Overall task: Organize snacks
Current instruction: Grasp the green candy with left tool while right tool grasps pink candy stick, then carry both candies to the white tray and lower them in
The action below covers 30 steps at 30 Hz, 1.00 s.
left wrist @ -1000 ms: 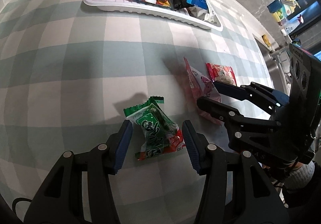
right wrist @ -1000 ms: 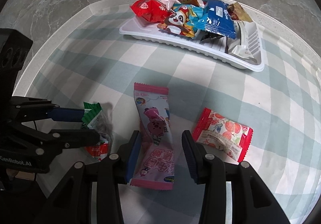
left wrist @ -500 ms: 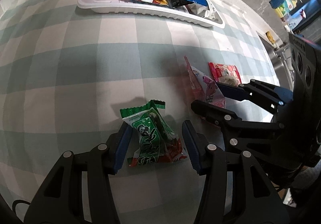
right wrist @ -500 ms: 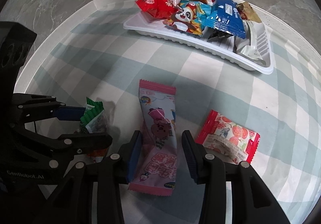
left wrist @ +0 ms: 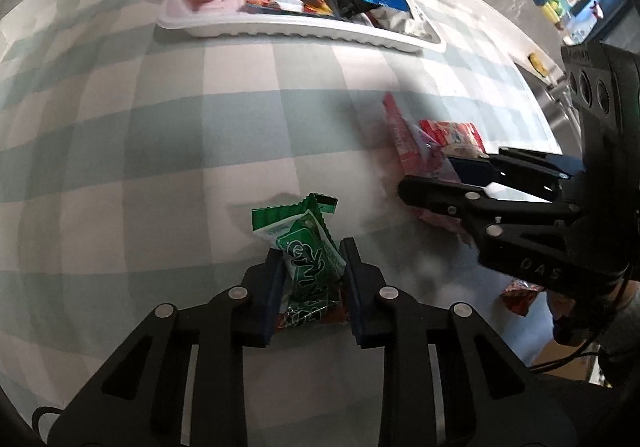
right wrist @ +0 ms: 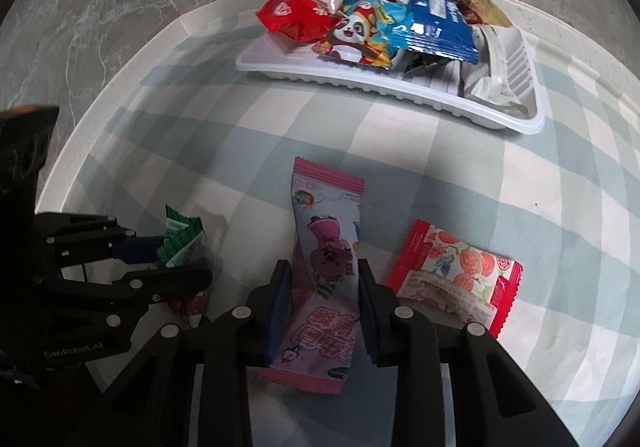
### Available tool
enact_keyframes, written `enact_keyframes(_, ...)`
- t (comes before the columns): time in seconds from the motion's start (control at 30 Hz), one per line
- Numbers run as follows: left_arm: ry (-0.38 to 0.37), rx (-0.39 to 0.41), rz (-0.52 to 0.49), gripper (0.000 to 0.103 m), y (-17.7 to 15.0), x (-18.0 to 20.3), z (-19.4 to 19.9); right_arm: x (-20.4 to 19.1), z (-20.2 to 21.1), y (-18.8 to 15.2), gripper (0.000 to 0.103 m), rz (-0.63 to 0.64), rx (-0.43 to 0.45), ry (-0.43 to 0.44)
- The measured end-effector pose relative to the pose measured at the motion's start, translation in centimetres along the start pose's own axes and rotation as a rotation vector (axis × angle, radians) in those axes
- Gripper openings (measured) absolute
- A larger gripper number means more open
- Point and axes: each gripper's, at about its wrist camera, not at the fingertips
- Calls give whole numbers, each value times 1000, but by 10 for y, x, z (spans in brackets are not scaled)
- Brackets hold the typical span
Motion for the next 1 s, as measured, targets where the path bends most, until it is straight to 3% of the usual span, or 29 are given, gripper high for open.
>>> enact_keyframes(0.07, -14, 3, 0, 24, 0, -1, 4, 5, 4, -2, 28, -32, 5, 28)
enact_keyframes(0.5, -72, 61, 33, 23, 24, -12, 36, 34, 29, 5, 26, -218, 66, 194)
enact_keyframes(0.73, -101, 104, 27, 23, 55, -16, 50, 48, 37, 31, 26, -292, 119, 265)
enact_keyframes(1.0, -136, 161, 4, 23, 108, -17, 63, 57, 45, 78, 26, -300, 180, 274)
Point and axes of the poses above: each gripper's, at about its wrist camera, not at the fingertips, and z roughly against the way its jaws point, x to its right, y to its top, and after that the axes turned 8 degrees about z, right-handed
